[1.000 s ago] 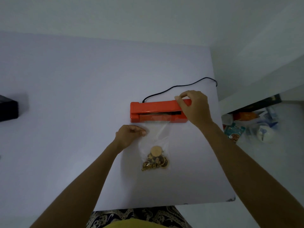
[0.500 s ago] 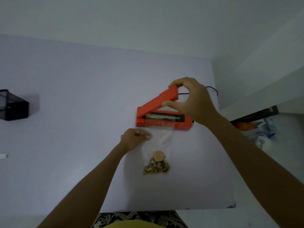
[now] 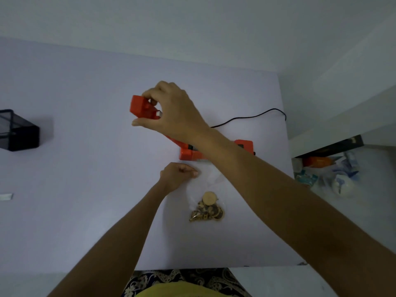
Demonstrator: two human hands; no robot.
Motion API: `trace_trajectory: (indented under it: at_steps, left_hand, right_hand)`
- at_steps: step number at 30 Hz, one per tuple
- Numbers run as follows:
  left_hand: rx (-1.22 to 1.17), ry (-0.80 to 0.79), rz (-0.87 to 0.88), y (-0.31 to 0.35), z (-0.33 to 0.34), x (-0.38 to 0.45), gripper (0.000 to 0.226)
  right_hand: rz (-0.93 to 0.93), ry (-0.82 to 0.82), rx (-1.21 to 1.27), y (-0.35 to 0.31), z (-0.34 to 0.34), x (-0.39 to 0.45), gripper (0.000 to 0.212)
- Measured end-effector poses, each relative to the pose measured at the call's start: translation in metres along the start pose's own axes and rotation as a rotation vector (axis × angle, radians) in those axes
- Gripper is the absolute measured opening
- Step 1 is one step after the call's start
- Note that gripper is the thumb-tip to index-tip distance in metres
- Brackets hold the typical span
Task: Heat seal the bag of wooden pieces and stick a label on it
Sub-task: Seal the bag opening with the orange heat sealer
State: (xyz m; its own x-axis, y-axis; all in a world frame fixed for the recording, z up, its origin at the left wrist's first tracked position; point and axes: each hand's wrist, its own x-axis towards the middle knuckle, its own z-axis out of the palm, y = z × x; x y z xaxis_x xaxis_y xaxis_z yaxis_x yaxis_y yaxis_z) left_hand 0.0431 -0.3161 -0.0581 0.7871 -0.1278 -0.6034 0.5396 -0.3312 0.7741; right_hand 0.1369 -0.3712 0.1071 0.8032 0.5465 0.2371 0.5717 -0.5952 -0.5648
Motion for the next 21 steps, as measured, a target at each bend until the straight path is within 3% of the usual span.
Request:
trace_trajectory:
  at_steps: [4,9,12,14,18,21]
  left_hand:
    - [-0.011,0.021,0.009,0.004,0.0,-0.003,0.002]
    - [0.026,0.04,0.006,0.006,0.001,-0.005,0.019]
    - [0.014,0.015,0.008,0.005,0.0,-0.004,0.006]
    - [0.018,-0.007,0.019,0.003,-0.002,-0.004,0.01]
    - [0.005,0.007,0.031,0.007,-0.008,-0.007,0.019]
    - [0.009,0.129,0.079,0.01,-0.017,-0.01,0.026]
  right_hand:
    - [0.002,0.0,-0.01,-0.003,0.019,0.005,0.055]
    - [0.047,-0.044,0.003,-0.006,0.028,0.006,0.056]
    - [0.149,-0.017,0.15,-0.004,0.02,-0.002,0.058]
    - [0.238,0.064,0.256,0.005,0.008,-0.016,0.051]
    - [0.583,0.267,0.401,0.042,-0.019,-0.072,0.024]
    - [0.983,0.394,0.238,0.074,-0.019,-0.129,0.039]
